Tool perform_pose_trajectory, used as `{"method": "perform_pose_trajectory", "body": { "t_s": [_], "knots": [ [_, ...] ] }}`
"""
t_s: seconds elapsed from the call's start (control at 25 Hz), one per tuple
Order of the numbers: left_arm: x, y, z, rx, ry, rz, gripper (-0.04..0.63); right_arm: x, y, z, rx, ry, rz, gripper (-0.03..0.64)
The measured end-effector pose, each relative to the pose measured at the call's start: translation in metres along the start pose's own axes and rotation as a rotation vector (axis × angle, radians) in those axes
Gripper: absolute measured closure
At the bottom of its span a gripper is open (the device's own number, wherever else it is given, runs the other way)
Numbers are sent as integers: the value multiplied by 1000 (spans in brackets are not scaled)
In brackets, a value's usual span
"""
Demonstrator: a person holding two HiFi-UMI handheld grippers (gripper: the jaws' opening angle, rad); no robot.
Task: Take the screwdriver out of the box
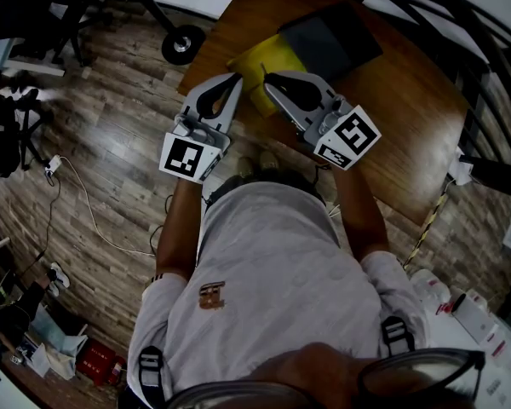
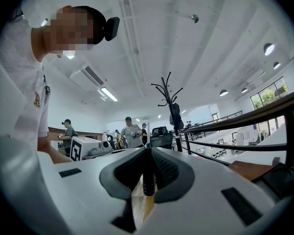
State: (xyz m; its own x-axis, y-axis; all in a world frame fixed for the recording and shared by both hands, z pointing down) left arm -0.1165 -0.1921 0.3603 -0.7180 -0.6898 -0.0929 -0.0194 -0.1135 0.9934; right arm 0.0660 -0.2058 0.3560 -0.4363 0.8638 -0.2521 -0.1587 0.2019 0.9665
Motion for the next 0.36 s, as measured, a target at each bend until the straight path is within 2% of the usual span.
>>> {"method": "perform_pose_trajectory", "body": {
  "t_s": [0.36],
  "knots": [
    [-4, -1, 7, 0, 5, 1, 577, 8, 1, 1, 9, -5, 6, 560]
  ]
}}
Point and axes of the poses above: the fingertips, and each gripper's own axes: z backward along the fingers, x to its left, y out of its underside, the point moved 9 cm from there along z, backward along the fingers, and after that the axes turned 5 degrees about -z, right-handed, at the moved point
